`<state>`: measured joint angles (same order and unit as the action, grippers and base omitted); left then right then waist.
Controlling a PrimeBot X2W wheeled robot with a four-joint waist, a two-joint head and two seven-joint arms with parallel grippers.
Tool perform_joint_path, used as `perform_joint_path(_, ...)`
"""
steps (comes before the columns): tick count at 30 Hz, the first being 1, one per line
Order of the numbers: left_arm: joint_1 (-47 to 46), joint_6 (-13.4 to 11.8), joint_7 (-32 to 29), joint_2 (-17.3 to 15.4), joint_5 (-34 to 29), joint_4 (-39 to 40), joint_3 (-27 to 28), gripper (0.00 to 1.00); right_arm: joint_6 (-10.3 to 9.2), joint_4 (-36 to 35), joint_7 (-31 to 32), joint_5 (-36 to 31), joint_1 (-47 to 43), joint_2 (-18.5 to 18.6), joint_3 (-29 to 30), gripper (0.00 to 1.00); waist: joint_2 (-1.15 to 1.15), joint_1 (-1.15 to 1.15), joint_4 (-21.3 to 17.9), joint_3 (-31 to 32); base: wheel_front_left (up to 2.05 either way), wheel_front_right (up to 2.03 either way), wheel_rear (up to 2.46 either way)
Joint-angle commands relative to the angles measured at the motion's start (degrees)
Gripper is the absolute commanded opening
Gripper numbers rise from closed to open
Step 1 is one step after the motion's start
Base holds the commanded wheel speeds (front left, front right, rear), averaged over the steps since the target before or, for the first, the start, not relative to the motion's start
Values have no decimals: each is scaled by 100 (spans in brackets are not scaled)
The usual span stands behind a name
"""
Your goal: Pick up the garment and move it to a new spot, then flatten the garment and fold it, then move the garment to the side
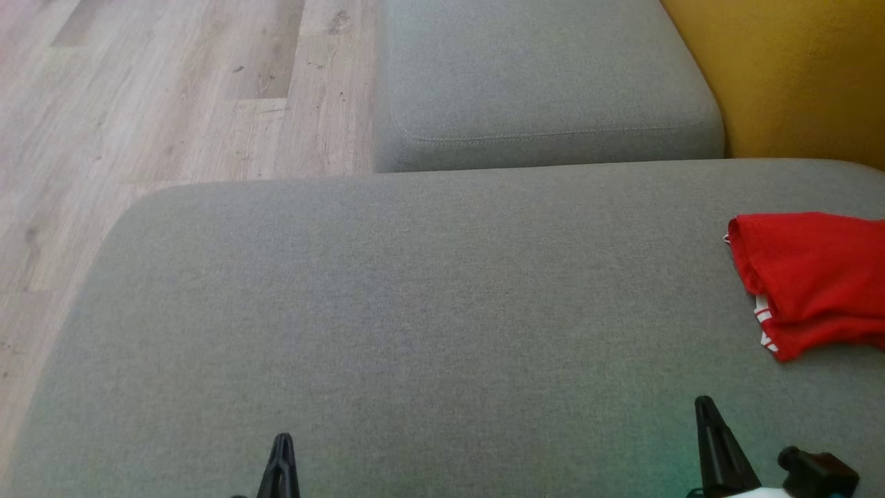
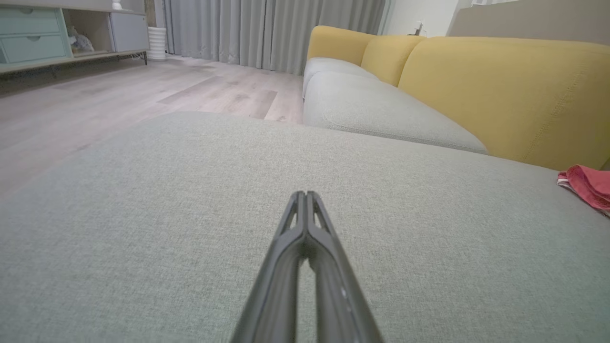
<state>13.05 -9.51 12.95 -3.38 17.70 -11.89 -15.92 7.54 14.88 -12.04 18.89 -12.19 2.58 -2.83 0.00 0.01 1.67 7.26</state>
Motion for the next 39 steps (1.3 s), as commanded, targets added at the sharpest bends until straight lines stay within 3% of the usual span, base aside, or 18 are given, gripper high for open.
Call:
perform_joint_path(1,-300,45,-40,-41,195,152,143,0,-1,-173,24,201,291,41,52,0,0,-1,-3,-12,0,0,0)
perform_joint_path(39,-857,620,-570,-121,2814,16,709,0,-2,-146,598,2703,816,86,289,0,0,-1,-59,-263,0,0,0)
